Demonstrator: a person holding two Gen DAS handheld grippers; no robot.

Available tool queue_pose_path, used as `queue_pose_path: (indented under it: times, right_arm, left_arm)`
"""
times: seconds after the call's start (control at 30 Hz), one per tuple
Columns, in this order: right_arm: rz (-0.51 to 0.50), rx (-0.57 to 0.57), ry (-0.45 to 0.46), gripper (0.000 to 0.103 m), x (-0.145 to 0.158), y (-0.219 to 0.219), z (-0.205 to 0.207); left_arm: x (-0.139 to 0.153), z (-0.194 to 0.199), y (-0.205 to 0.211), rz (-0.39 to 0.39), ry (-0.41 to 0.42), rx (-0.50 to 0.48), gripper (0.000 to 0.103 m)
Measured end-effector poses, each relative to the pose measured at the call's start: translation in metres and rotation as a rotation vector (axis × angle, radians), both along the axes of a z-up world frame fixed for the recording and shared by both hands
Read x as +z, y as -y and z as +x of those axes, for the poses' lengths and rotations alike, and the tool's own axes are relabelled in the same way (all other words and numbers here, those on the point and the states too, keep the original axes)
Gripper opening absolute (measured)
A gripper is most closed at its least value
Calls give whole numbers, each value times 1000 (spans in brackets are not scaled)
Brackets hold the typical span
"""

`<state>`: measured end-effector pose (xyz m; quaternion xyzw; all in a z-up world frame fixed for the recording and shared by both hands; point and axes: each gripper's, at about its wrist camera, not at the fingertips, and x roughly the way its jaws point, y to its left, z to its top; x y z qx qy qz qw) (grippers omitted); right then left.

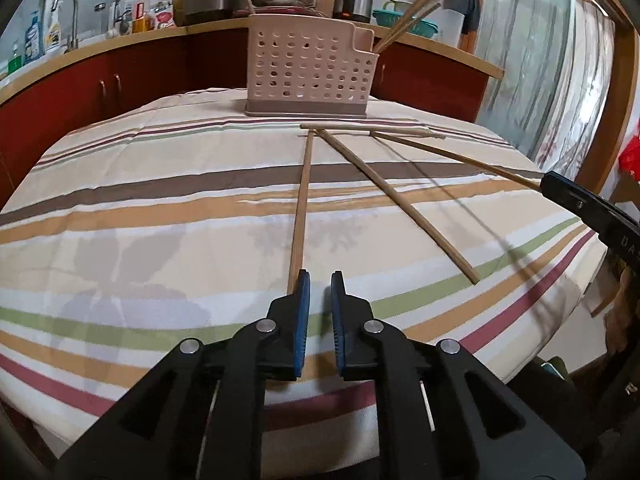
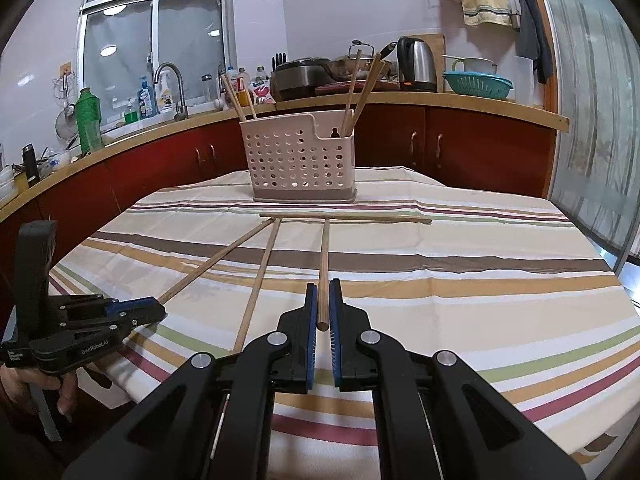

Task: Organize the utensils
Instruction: 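Close the left gripper on a chopstick while the right gripper grasps another chopstick, then lift both chopsticks and carry them over the beige basket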

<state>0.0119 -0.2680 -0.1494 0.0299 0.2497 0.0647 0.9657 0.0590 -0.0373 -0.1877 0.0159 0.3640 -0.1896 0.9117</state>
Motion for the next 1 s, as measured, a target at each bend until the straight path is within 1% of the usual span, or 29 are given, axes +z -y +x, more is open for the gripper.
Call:
queue_pose_path:
  times: [0.07, 0.1, 0.13, 0.17, 0.3, 0.33, 0.43, 0.47, 0.5, 0.53, 0.57, 0.6, 0.63, 0.67, 0.73, 0.83, 0.9, 0.93, 1.0]
  right_arm:
    - [0, 1, 2, 7, 0, 1, -1]
    - [2, 2, 3, 7, 0, 1, -1]
    - [2, 2, 4, 7, 0, 1, -1]
    - [3, 2, 5, 7, 0, 2, -2]
    - [4, 3, 4, 7, 0, 2, -2]
    - [4, 3, 4, 7, 0, 2, -2]
    - [6, 3, 3, 7, -1, 2, -1]
    - [7, 3, 2, 7, -1, 2, -1]
    - [9, 3, 2, 7, -2, 2, -1]
    - [10, 3, 0, 7, -2, 2, -1]
    - [11, 3, 0, 7, -2, 2, -1]
    - [12, 3, -1, 7, -2, 2, -1]
    - [12, 3, -1, 7, -2, 2, -1]
    - [11, 3, -1, 7, -2, 2, -1]
    - [11, 3, 0, 7, -2, 2, -1]
    - [9, 3, 5, 7, 0, 2, -1]
    - [8, 2, 13, 7, 2, 2, -2]
    - [8, 2, 18, 7, 4, 2, -2]
    - [10, 0, 32, 7, 9, 3, -4]
  left_arm:
    - [1, -1, -2, -14, -4, 10, 18]
    - [2, -3, -3, -21, 2, 19, 26]
    - [4, -5, -4, -27, 14, 25, 31]
    - [6, -6, -4, -29, 23, 28, 32]
    - [8, -6, -6, -19, 43, 52, 46]
    - [7, -5, -8, -20, 42, 62, 49]
    - [3, 0, -15, -17, 19, 98, 50]
    - [0, 1, -16, -18, 5, 100, 50]
    - [0, 1, -17, -11, 13, 95, 50]
    - [0, 0, -14, 16, 19, 82, 42]
    - [0, 0, -13, 24, 22, 72, 35]
    - [0, 0, -13, 32, 26, 67, 26]
    - [-1, 0, -13, 35, 28, 65, 14]
    - [-1, 1, -15, 33, 26, 65, 9]
    - [0, 3, -21, 4, 15, 64, 7]
    - [3, 1, -22, 0, 31, 68, 6]
    - [12, -3, -22, 10, 70, 66, 6]
    - [21, -6, -21, 15, 106, 65, 6]
    - [34, -10, -21, 20, 152, 61, 6]
